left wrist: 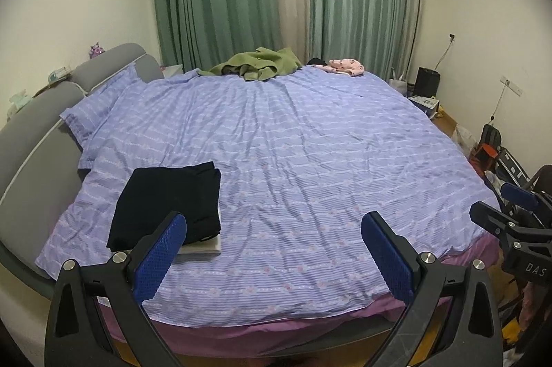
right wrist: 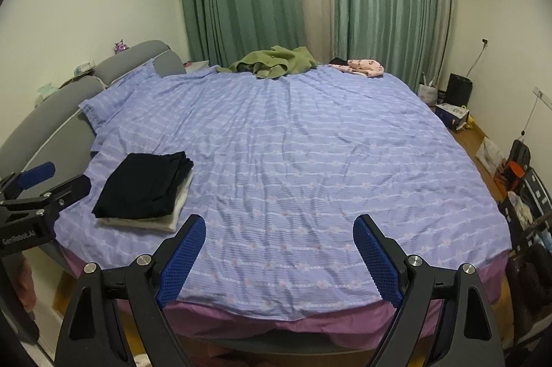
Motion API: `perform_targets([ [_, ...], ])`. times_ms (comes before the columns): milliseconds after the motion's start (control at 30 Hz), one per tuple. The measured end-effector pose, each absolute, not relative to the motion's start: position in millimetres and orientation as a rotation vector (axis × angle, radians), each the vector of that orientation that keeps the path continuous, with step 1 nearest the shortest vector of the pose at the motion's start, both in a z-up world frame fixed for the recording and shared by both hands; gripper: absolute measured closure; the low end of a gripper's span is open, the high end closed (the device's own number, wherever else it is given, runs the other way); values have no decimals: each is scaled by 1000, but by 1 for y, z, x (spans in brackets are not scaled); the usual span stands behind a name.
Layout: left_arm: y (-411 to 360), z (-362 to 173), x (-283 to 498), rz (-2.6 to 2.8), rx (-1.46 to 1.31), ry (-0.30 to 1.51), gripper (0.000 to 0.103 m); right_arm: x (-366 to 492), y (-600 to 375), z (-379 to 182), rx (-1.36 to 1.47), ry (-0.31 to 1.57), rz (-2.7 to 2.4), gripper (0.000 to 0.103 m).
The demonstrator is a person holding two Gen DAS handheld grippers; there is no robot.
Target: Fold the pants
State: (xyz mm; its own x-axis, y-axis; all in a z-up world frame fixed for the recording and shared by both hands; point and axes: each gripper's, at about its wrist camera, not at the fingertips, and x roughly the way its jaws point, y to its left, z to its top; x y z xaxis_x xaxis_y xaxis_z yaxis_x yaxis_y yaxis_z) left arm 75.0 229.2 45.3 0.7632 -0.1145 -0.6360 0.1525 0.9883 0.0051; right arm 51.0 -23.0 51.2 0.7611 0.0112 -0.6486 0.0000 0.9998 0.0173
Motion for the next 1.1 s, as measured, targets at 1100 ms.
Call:
perform_targets([
  [1100,219,59,52,-142,58,636,0,25,-25,65,22,655,9,15],
])
